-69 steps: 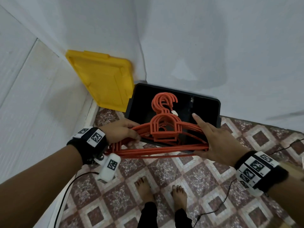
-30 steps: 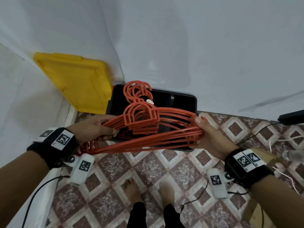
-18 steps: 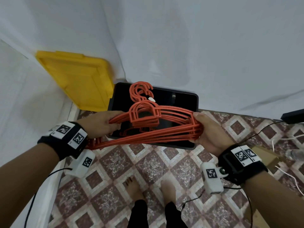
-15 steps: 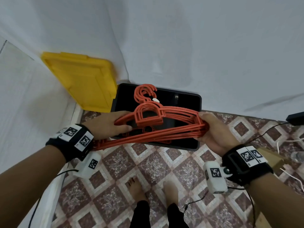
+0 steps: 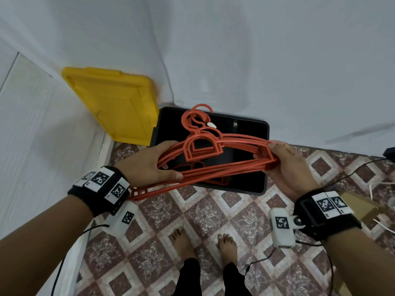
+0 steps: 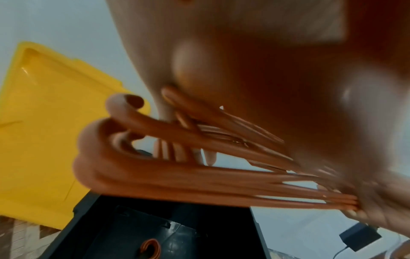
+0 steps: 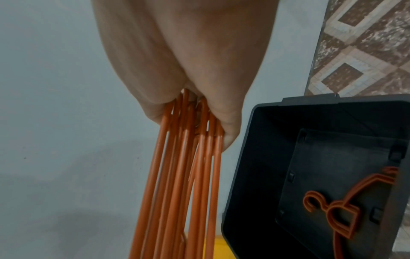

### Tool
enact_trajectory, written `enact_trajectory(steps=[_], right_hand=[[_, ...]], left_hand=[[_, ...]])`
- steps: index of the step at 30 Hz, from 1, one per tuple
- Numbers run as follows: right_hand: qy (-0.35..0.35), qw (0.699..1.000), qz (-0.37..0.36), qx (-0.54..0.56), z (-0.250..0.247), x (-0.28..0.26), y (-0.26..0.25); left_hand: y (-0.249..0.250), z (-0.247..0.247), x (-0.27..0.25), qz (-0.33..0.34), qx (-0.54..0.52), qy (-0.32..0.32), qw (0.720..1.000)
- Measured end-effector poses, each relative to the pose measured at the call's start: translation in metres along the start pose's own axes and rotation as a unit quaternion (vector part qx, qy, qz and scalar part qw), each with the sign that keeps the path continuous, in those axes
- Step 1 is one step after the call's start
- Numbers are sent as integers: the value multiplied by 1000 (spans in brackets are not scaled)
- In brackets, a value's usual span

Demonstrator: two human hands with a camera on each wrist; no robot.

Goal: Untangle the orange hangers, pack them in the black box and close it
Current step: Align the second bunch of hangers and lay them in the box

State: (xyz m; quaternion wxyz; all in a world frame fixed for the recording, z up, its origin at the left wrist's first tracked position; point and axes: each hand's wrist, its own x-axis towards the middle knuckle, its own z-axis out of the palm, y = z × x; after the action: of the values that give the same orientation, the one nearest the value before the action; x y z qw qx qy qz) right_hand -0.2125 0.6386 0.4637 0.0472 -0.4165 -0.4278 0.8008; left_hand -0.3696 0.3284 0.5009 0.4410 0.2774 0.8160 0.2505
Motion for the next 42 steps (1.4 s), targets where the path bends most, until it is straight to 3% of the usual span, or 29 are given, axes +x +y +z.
enact_trajectory(steps=[5,12,17,22,27,32,36,39,42], right_hand=[[5,1000,-13,-27,-2,7,-3],[28,997,-61,-47,12,5,-5],[40,995,-77,-42,18,3,-4],[31,996,-71,-43,18,3,2],[-22,999,-12,-25,17,4,8],[-72,993,68,-62,12,7,9],[-137,963,65,-221,9,8,8],[-228,902,64,-362,4,3,1],[-332,855,151,-370,-3,2,-7]], left_hand=[[-15,-7,3,-21,-83,20,996],[-17,-18,-4,-30,-96,-32,994],[-15,-10,-9,-11,95,-49,994],[-32,6,0,5,178,43,983],[-49,13,4,12,177,94,980],[-63,9,1,33,132,76,988],[-78,3,2,43,111,39,992],[-85,0,0,34,114,2,993],[-87,-3,-3,42,97,-28,994]])
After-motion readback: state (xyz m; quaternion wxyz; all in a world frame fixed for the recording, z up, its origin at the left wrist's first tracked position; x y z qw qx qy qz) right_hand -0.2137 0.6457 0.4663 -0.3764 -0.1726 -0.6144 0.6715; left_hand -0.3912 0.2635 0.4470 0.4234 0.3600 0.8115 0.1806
